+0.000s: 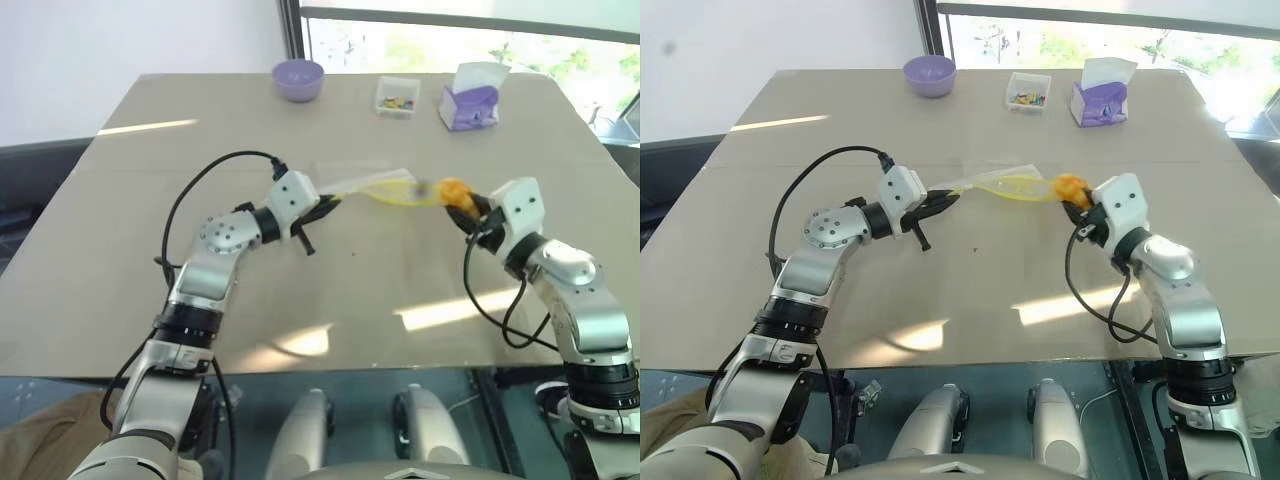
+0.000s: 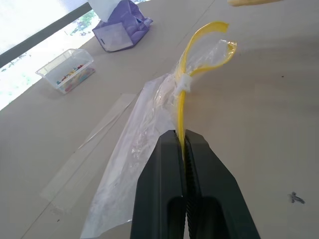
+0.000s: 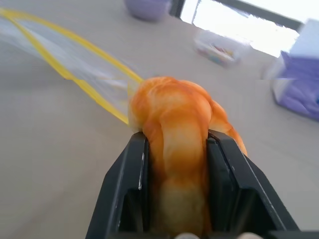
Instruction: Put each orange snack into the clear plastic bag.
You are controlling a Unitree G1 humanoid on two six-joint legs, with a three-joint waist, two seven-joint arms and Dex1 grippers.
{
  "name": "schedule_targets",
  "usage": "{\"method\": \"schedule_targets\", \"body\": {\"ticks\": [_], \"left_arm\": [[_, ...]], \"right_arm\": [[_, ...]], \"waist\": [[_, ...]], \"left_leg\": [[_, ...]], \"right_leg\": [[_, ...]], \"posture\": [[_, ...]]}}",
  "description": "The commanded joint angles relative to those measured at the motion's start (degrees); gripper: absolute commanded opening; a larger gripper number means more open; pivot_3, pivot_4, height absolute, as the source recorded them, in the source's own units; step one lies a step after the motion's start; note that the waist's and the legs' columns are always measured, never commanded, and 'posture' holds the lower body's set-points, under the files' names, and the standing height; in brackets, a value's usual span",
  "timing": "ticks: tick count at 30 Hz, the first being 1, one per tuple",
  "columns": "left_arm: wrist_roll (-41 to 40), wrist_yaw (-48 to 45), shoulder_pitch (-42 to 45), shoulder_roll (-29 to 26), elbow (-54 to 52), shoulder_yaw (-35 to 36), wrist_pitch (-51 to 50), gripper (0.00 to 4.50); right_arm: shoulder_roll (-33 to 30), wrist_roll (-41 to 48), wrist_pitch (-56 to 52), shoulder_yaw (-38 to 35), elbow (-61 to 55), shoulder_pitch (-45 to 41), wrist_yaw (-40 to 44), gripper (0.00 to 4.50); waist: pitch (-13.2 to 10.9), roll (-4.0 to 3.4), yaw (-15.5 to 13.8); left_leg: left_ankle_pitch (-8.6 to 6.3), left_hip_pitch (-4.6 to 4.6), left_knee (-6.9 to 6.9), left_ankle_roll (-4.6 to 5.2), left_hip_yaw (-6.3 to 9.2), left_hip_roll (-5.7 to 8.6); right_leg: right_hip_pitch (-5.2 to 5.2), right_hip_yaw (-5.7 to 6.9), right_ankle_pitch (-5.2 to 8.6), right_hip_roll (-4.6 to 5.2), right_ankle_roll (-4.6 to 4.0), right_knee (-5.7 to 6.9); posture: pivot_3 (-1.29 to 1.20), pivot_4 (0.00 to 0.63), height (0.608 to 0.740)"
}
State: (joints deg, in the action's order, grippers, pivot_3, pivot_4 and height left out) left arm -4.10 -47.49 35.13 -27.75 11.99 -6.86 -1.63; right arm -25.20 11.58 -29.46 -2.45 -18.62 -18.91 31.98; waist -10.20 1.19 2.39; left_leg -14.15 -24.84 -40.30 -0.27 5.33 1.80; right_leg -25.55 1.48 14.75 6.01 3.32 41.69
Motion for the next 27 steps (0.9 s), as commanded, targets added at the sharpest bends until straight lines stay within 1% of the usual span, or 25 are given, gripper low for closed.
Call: {"method": "schedule_targets", "body": {"ticks": [1,6,15,18,22,24,27], "left_arm": [[-0.7,-0.4,1.4,0.4,-1.6,0.4,1.3,0.0],[-1.1,-1.0,1.1,0.8,-2.9,0.2,1.9,0.0],[-3.8,-7.6,-4.0,-0.5,-10.0,-1.3,4.3,0.0],[-5.0,-8.8,-4.7,-0.5,-11.0,-1.1,4.8,0.0],[-5.8,-10.0,-5.0,-0.4,-11.1,-1.2,5.8,0.0],[-6.1,-10.4,-5.1,-0.3,-11.0,-1.3,6.4,0.0],[-6.6,-11.2,-5.4,-0.5,-11.0,-1.3,7.0,0.0]], "right_arm": [[0.5,1.7,-2.3,2.4,-2.9,-1.3,0.4,1.42],[1.6,1.1,-1.6,4.8,0.4,-3.7,0.1,1.42],[3.1,0.6,-0.3,6.4,6.1,-8.1,0.5,1.42],[3.1,-0.4,-0.2,7.4,7.6,-9.4,0.5,1.42],[4.5,-1.2,0.2,8.6,9.8,-11.2,-0.4,1.42],[5.0,-2.0,1.3,9.3,11.0,-11.8,-0.2,1.42],[3.5,-5.9,4.6,12.4,13.6,-12.8,0.8,1.42]], "waist": [[0.0,0.0,0.0],[0.0,0.0,0.0],[0.0,0.0,0.0],[0.0,0.0,0.0],[0.0,0.0,0.0],[0.0,0.0,0.0],[0.0,-0.01,0.0]], "left_leg": [[0.0,0.0,0.0,0.0,-0.01,0.01],[0.0,0.0,0.0,0.0,-0.01,0.01],[0.0,0.0,0.0,0.0,-0.01,0.0],[0.0,0.0,0.0,0.0,0.0,0.0],[0.0,0.0,0.0,0.0,-0.01,0.0],[0.0,0.0,0.0,0.0,-0.01,0.0],[0.0,0.01,0.0,0.0,-0.02,0.0]], "right_leg": [[0.0,-0.01,0.0,0.01,0.0,-0.01],[0.0,0.0,0.0,0.01,0.0,-0.01],[-0.01,-0.02,0.0,0.01,0.0,-0.01],[-0.01,-0.01,0.0,0.0,0.0,-0.01],[-0.01,-0.01,0.0,0.0,0.0,-0.01],[-0.01,-0.01,0.0,0.0,0.0,-0.01],[-0.01,-0.02,0.0,0.0,0.0,-0.01]], "posture": [[0.0,0.15,0.666],[0.0,0.15,0.666],[0.0,0.15,0.666],[0.0,0.15,0.666],[0.0,0.15,0.666],[0.0,0.15,0.666],[0.0,0.15,0.666]]}}
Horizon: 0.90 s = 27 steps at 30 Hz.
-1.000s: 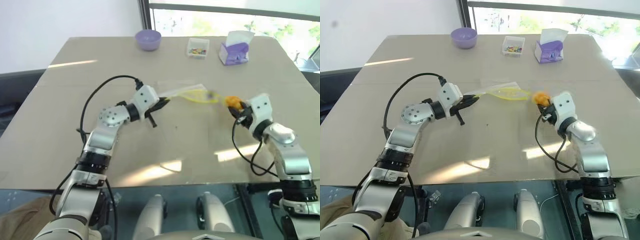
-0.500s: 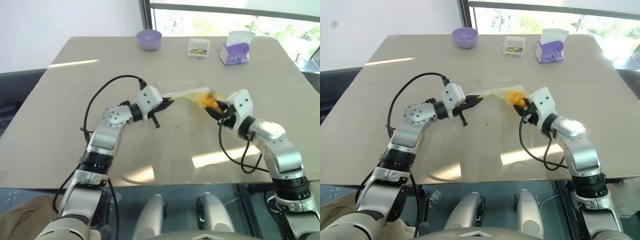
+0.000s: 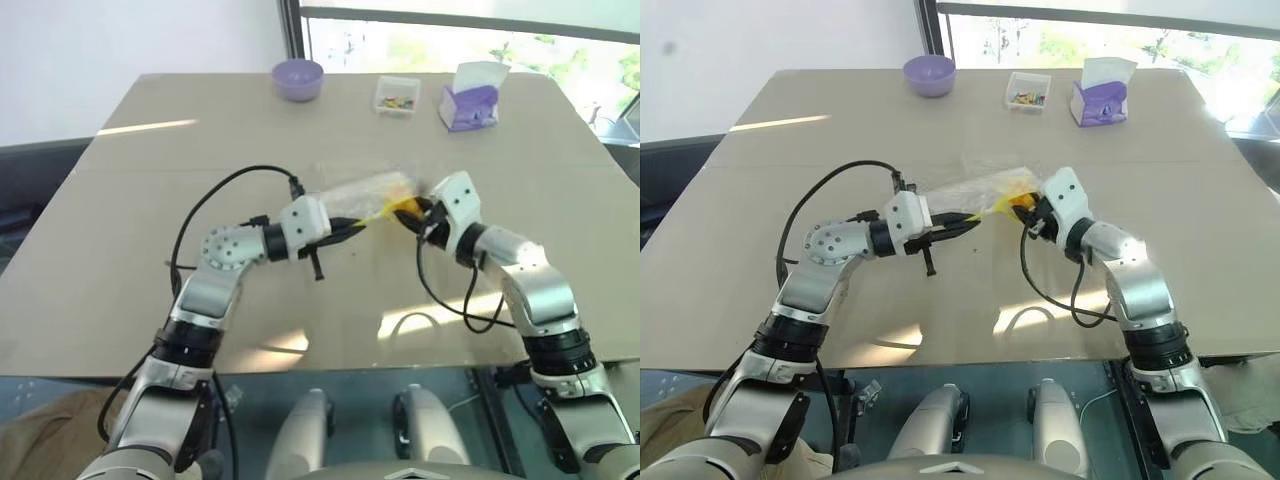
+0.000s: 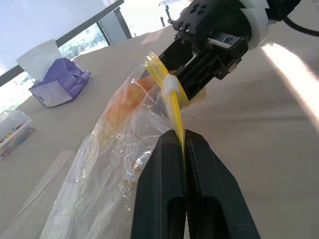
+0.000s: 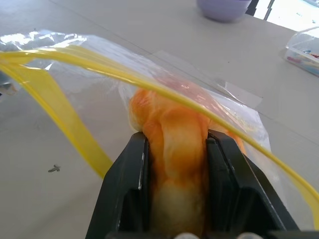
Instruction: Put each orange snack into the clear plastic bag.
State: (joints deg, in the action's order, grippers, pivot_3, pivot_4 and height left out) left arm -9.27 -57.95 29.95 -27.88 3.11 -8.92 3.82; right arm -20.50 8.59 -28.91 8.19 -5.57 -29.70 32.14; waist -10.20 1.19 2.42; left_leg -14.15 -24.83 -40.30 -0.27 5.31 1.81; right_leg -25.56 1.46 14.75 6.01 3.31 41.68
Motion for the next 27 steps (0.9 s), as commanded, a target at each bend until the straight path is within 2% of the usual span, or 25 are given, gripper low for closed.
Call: {"method": "schedule_targets", "body": {"ticks": [1,5,8,12,13,14,17,22,27], "left_arm": [[-1.5,-0.9,-0.5,-0.5,-2.2,0.8,1.7,0.0],[-2.9,-2.1,-1.8,-0.5,-2.6,1.2,2.4,0.0],[-4.8,-3.1,-2.6,-0.4,-2.6,1.7,2.2,0.0],[-5.6,-1.7,-2.1,-0.4,-0.7,3.0,0.8,0.0],[-4.7,0.0,-1.3,-0.4,1.4,3.8,0.3,0.0],[-4.1,1.4,-0.7,-0.3,3.1,4.5,0.0,0.0],[-4.4,3.6,0.7,-0.2,5.0,5.8,-1.9,0.0],[-5.5,5.4,3.5,0.2,6.1,7.5,-5.1,0.0],[-6.8,5.2,4.7,0.9,3.8,7.7,-7.8,0.0]], "right_arm": [[-1.2,-3.3,4.8,2.1,1.2,-2.1,0.8,1.42],[-0.4,-2.9,5.6,1.8,3.0,-3.0,1.4,1.42],[-0.3,-2.2,5.9,1.4,3.4,-3.2,2.5,2.33],[-0.6,-2.4,6.2,0.7,2.4,-2.4,2.4,4.14],[-1.3,-1.5,6.2,-0.1,0.5,-1.4,3.2,4.14],[-2.1,-0.9,6.5,-0.8,-1.1,-0.5,3.9,4.33],[-4.5,1.0,7.2,-2.2,-5.2,1.9,6.3,4.33],[-12.4,-4.0,12.7,-1.4,-9.1,5.9,8.3,4.33],[-14.8,-8.7,15.5,0.8,-10.4,7.5,7.1,4.33]], "waist": [[0.0,0.0,0.0],[0.0,0.0,0.0],[0.0,0.0,0.0],[0.0,0.0,0.0],[0.0,-0.01,0.0],[0.0,-0.01,0.0],[0.0,0.0,-0.2],[0.0,0.02,-0.2],[0.0,0.02,0.2]], "left_leg": [[0.0,0.0,0.0,0.0,0.0,0.0],[0.0,0.0,0.0,0.0,0.01,0.0],[0.0,0.0,0.0,0.0,0.0,0.0],[0.0,0.0,0.0,0.0,0.02,0.0],[0.0,0.0,0.0,0.0,0.02,-0.01],[0.0,0.0,0.0,0.0,0.02,0.0],[0.0,-0.02,0.0,0.0,0.07,0.01],[0.0,-0.02,0.0,0.01,0.05,0.01],[-0.01,0.0,0.0,0.01,-0.02,-0.01]], "right_leg": [[0.0,0.0,0.0,0.0,0.0,0.0],[0.0,0.01,0.0,0.0,0.0,0.0],[0.0,0.0,0.0,0.0,0.0,0.0],[0.0,0.01,0.0,0.0,0.0,0.0],[0.0,0.01,0.0,0.0,0.0,0.0],[0.0,0.01,0.0,0.0,0.0,0.0],[0.0,0.06,0.0,0.0,0.0,-0.02],[0.01,0.05,0.0,0.01,0.01,-0.03],[0.01,0.01,0.0,0.01,0.01,-0.02]], "posture": [[0.0,0.15,0.666],[0.0,0.15,0.666],[0.0,0.15,0.666],[0.0,0.15,0.666],[0.0,0.15,0.666],[0.0,0.15,0.666],[0.0,0.15,0.666],[0.0,0.15,0.666],[0.0,0.15,0.666]]}}
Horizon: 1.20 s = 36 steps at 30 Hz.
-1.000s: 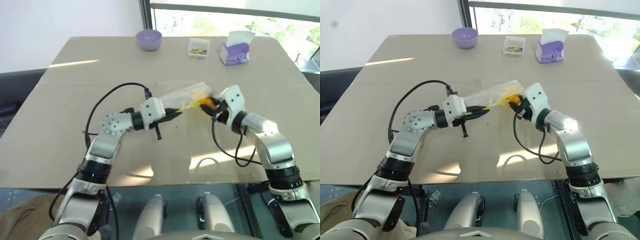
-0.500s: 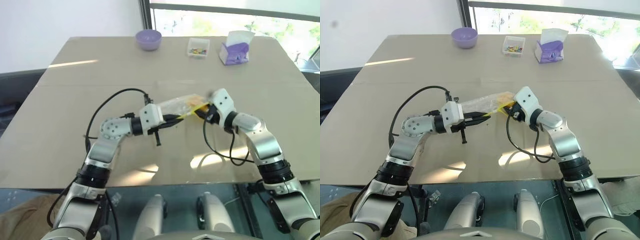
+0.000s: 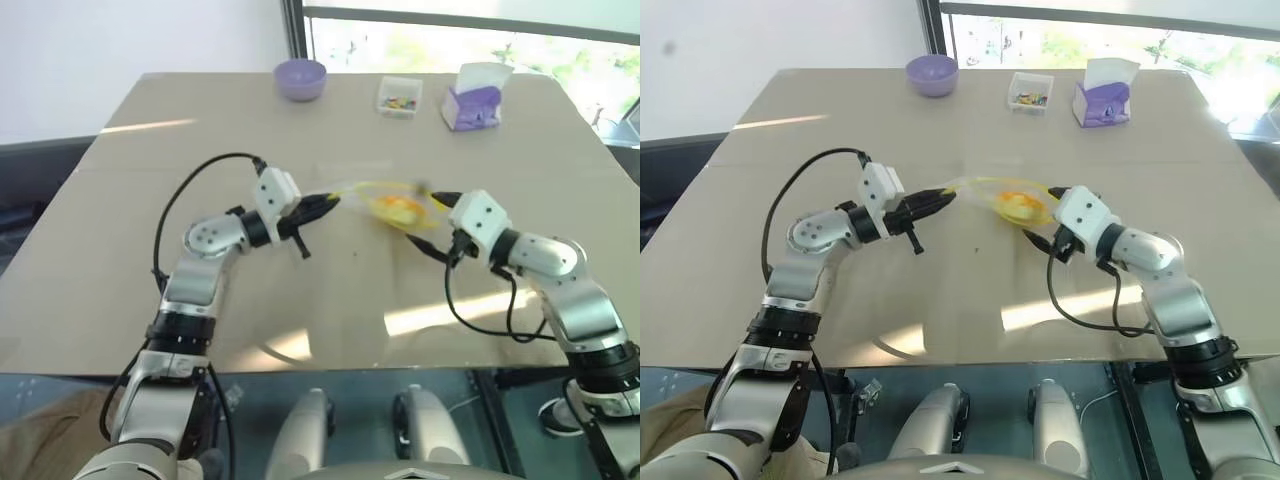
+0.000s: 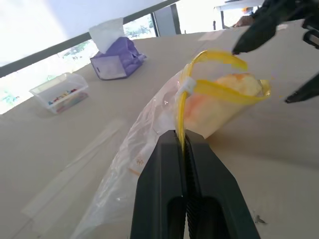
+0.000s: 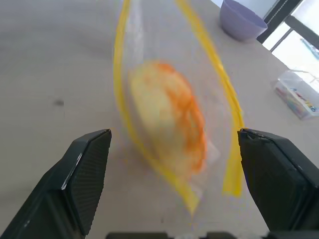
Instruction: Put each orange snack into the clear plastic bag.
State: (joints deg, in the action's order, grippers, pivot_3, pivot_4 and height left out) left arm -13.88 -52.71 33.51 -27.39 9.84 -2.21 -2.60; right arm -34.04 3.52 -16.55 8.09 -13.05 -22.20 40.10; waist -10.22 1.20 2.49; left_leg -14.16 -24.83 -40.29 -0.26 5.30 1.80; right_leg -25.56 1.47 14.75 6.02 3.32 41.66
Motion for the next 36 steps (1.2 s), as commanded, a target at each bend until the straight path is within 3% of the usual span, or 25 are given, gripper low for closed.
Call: {"method": "schedule_targets", "body": {"ticks": [1,10,22,31,34,36], "left_arm": [[-2.4,-0.1,1.2,0.4,-3.5,0.9,-1.9,0.0],[-3.3,-0.5,2.3,0.3,-5.7,0.8,-4.3,0.0],[-3.1,-0.3,2.6,-0.3,-7.2,1.2,-6.4,0.0],[-3.2,-0.3,3.1,0.1,-7.0,1.0,-6.9,0.0],[-3.1,-0.2,3.2,0.2,-6.8,1.0,-6.8,0.0],[-3.0,-0.2,3.3,0.3,-6.6,1.0,-6.6,0.0]], "right_arm": [[-1.1,-4.5,3.6,1.1,-2.7,0.1,-1.4,4.33],[-0.3,-11.0,6.4,2.7,2.9,-0.2,-4.6,4.33],[0.3,-6.0,2.6,1.0,-1.6,3.5,-0.1,4.33],[2.9,-9.5,1.6,1.9,1.2,1.9,-5.3,4.33],[3.8,-9.8,1.9,1.9,1.7,1.4,-6.0,3.49],[4.1,-9.9,1.5,2.1,1.5,1.3,-6.0,2.5]], "waist": [[0.0,0.0,0.1],[0.0,0.01,-0.2],[0.0,0.02,-0.2],[0.0,0.01,-0.2],[0.0,0.01,-0.2],[0.0,0.01,-0.2]], "left_leg": [[0.0,0.01,0.0,0.0,-0.03,-0.01],[0.0,-0.01,0.0,0.0,-0.01,0.01],[0.0,-0.02,-0.01,0.0,-0.01,0.01],[0.0,-0.02,-0.01,0.0,0.0,0.0],[0.0,-0.02,-0.01,0.0,0.0,0.01],[0.0,-0.03,-0.01,0.0,0.01,0.01]], "right_leg": [[0.0,-0.03,0.0,0.0,0.0,0.0],[0.0,-0.01,0.0,0.02,0.0,-0.01],[0.01,-0.02,0.0,0.02,0.0,-0.02],[0.0,-0.01,0.0,0.01,0.0,-0.01],[0.0,-0.01,0.0,0.01,0.0,-0.01],[0.0,0.0,0.0,0.01,0.0,-0.01]], "posture": [[0.0,0.15,0.666],[0.0,0.15,0.666],[0.0,0.15,0.666],[0.0,0.15,0.666],[0.0,0.15,0.666],[0.0,0.15,0.666]]}}
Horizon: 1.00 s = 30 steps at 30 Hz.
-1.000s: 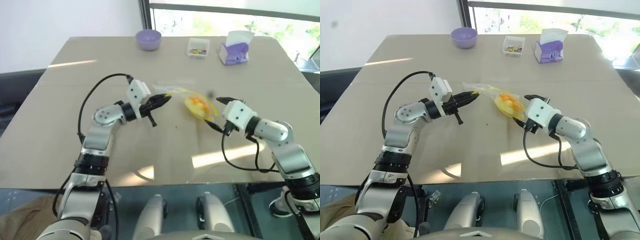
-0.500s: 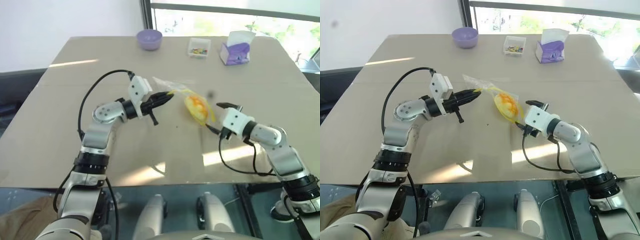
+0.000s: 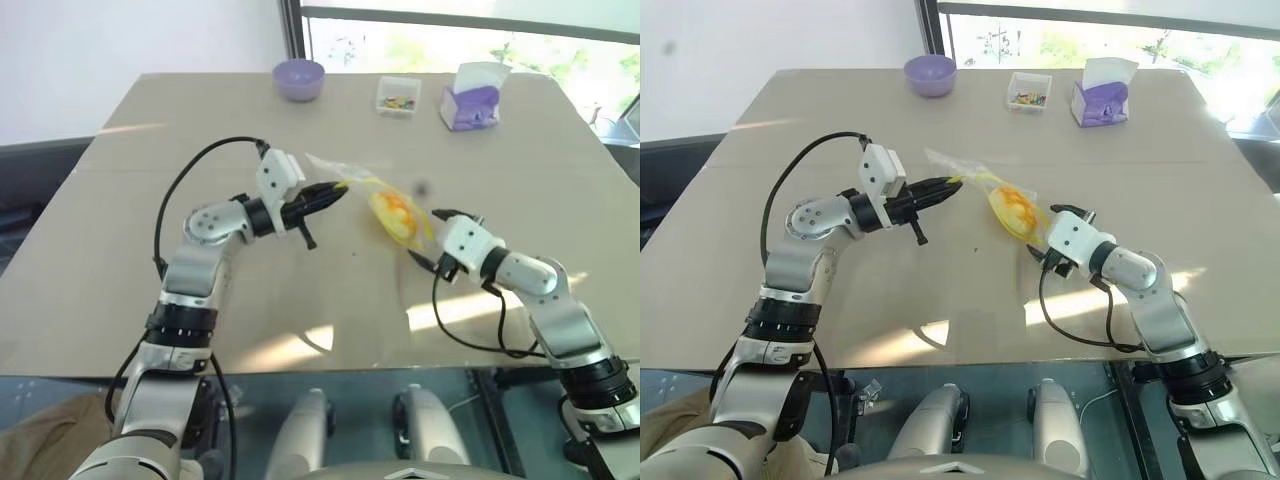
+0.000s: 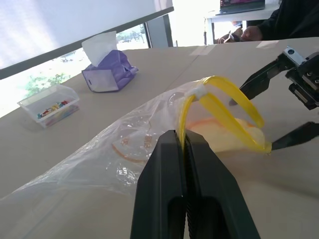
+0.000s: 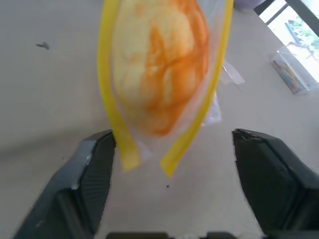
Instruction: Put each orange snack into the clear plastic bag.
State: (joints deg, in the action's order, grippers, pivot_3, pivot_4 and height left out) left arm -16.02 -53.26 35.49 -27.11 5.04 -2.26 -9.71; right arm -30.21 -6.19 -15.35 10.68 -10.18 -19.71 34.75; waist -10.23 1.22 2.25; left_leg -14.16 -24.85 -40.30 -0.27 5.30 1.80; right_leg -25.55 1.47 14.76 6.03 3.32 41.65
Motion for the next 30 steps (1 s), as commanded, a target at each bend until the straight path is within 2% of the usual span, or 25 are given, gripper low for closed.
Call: {"method": "schedule_targets", "body": {"ticks": [1,3,6,7,14,20,24,30], "left_arm": [[-0.9,0.4,1.4,0.1,-1.6,1.0,0.6,0.0],[-0.8,0.6,1.6,0.4,-1.3,1.0,0.7,0.0],[-0.9,0.8,1.8,0.7,-1.1,1.2,0.7,0.0],[-0.9,0.9,1.8,0.8,-1.0,1.2,0.7,0.0],[-1.4,2.1,2.4,1.6,0.3,2.2,1.3,0.0],[-8.0,6.1,8.1,4.1,4.8,8.8,-2.5,0.0],[-12.1,6.2,8.5,5.1,3.2,9.9,-6.3,0.0],[-13.8,4.2,6.8,5.1,0.0,7.1,-10.0,0.0]], "right_arm": [[0.4,-0.4,0.1,-0.3,-1.4,-0.9,-0.7,1.94],[0.5,-0.9,0.1,0.1,-1.3,-0.6,-0.7,1.48],[0.7,-1.0,0.1,-0.2,-0.9,-0.7,-1.0,0.16],[0.5,-1.3,0.1,-0.4,-0.7,-0.9,-1.2,0.02],[-1.7,-1.2,1.4,-3.7,0.2,-2.6,-1.5,0.02],[-8.9,-2.6,5.2,-10.1,3.3,-10.5,-3.9,0.02],[-11.3,-2.9,6.3,-11.6,3.5,-15.9,-4.7,0.02],[-13.8,1.3,1.9,-8.1,-0.2,-14.1,6.0,0.02]], "waist": [[0.0,0.0,0.0],[0.0,0.0,0.0],[0.0,0.0,0.0],[0.0,0.0,0.0],[0.0,0.0,0.0],[0.0,0.03,0.0],[0.0,0.03,0.2],[0.0,0.04,0.0]], "left_leg": [[0.0,0.0,0.0,0.0,0.0,0.0],[0.0,0.0,0.0,0.0,0.0,0.0],[0.0,0.0,0.0,0.0,0.0,0.0],[0.0,0.0,0.0,0.0,0.0,0.0],[0.0,0.0,0.0,0.0,-0.01,0.0],[0.0,-0.02,-0.01,0.0,-0.01,0.01],[0.0,0.0,0.01,0.0,-0.04,-0.01],[-0.01,-0.05,0.0,0.0,-0.06,0.02]], "right_leg": [[0.0,0.0,0.0,0.0,0.0,0.0],[0.0,0.0,0.0,0.0,0.0,0.0],[0.0,0.0,0.0,0.0,0.0,0.0],[0.0,0.0,0.0,0.0,0.0,0.0],[0.0,0.0,0.0,0.0,0.0,0.0],[-0.01,0.01,0.0,0.01,0.0,0.0],[-0.01,0.0,0.0,0.0,0.01,0.0],[-0.01,-0.01,0.01,0.05,0.02,-0.04]], "posture": [[0.0,0.15,0.666],[0.0,0.15,0.666],[0.0,0.15,0.666],[0.0,0.15,0.666],[0.0,0.15,0.666],[0.0,0.15,0.666],[0.0,0.15,0.666],[0.0,0.15,0.666]]}}
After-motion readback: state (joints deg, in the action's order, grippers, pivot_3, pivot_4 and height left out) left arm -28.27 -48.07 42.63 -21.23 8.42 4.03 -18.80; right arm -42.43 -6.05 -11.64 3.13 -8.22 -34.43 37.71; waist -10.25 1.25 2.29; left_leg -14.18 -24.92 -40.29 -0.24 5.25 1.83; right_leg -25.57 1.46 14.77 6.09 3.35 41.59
